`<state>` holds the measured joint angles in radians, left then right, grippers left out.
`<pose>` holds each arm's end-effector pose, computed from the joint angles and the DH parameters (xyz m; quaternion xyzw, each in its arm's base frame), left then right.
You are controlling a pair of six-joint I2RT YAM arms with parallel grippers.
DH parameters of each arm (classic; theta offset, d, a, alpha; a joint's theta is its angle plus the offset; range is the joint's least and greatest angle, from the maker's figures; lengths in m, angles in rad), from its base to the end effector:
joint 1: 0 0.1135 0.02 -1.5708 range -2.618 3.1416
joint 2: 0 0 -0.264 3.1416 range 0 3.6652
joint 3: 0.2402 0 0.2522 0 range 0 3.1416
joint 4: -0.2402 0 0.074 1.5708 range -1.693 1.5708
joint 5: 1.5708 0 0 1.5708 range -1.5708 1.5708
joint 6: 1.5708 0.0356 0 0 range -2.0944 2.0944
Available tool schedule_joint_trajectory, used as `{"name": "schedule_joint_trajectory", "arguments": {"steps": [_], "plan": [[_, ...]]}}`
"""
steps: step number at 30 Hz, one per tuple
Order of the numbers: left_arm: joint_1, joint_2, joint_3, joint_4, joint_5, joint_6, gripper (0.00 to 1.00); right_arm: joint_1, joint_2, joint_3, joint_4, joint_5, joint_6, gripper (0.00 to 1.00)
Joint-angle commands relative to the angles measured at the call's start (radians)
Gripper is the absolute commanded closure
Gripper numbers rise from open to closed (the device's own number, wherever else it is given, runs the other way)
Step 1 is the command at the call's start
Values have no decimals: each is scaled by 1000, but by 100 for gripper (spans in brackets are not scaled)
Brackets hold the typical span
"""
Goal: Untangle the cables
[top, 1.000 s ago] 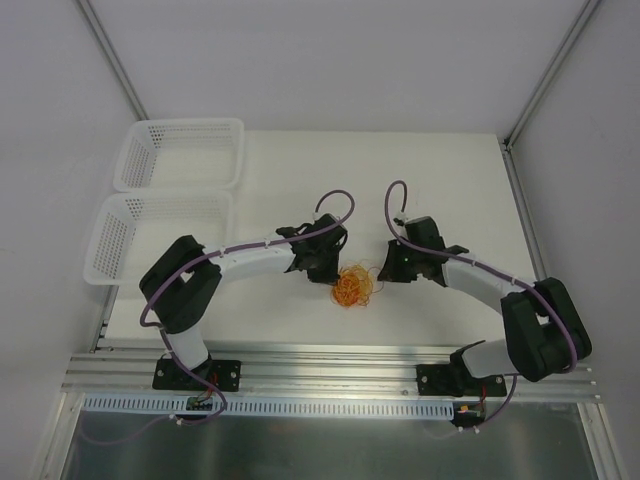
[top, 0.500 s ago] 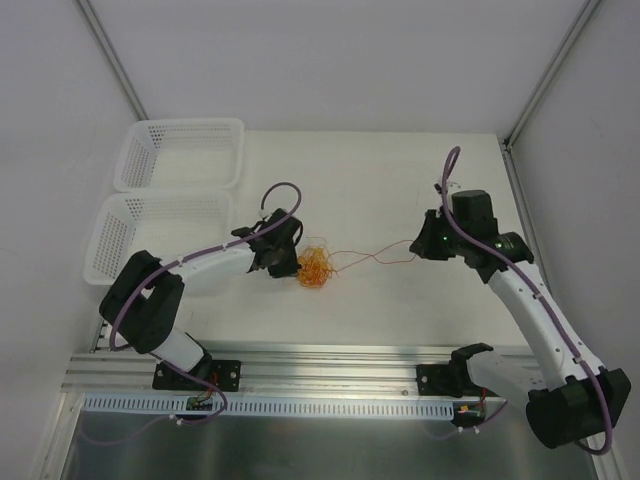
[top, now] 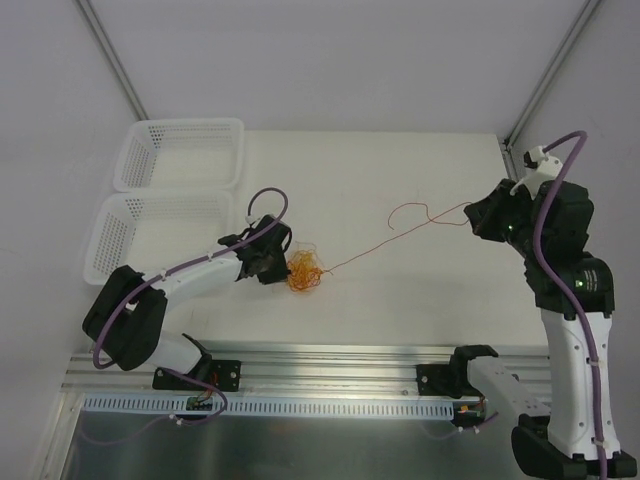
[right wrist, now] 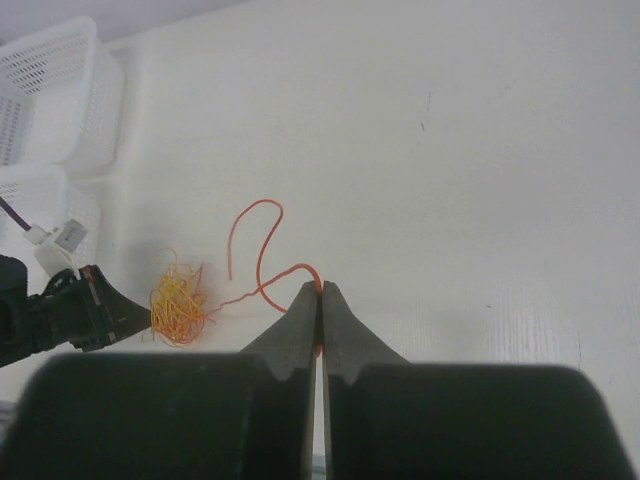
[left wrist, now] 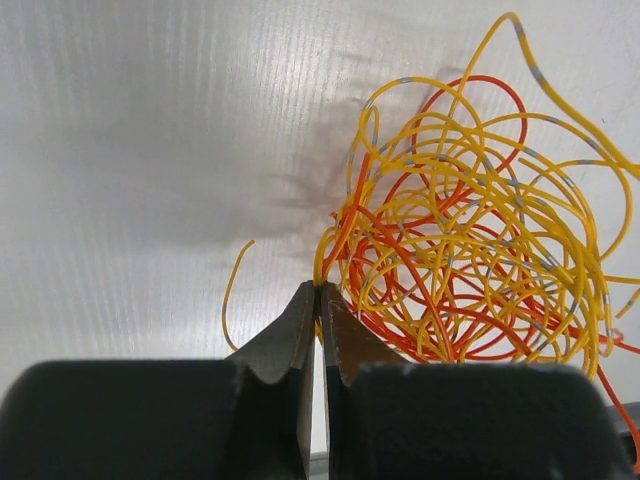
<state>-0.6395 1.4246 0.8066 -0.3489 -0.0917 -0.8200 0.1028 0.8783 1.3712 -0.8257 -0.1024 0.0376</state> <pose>0.2251 -0.1634 0.1916 -0.0995 0.9486 -0.1654 0.2506 0.1411 0.0182 0.4497 -0.0562 0.8120 0.0822 0.5751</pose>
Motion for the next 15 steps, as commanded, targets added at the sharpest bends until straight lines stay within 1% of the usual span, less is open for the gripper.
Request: {"name": "schedule_joint_trajectory", "arguments": {"steps": [1,5,6,10,12,13,15], "plan": [[9,-39,-24,-28,-43,-21,100,-9,-39,87,-6,33,13,99],[9,-38,-41,-41,-62,-33,100,-9,-56,179,-4,73,15,99],[11,-36,-44,-42,-65,-34,100,-9,-47,233,-10,75,16,99],[20,-18,-44,-53,-89,-30,100,0,-22,351,-18,108,13,99],[24,-4,-37,-61,-95,-27,100,9,-10,385,-9,158,-5,99],[24,3,-27,-62,-95,-22,100,12,4,420,-10,164,-10,99],[24,8,-12,-67,-85,-16,100,20,17,437,-13,150,-5,99]]}}
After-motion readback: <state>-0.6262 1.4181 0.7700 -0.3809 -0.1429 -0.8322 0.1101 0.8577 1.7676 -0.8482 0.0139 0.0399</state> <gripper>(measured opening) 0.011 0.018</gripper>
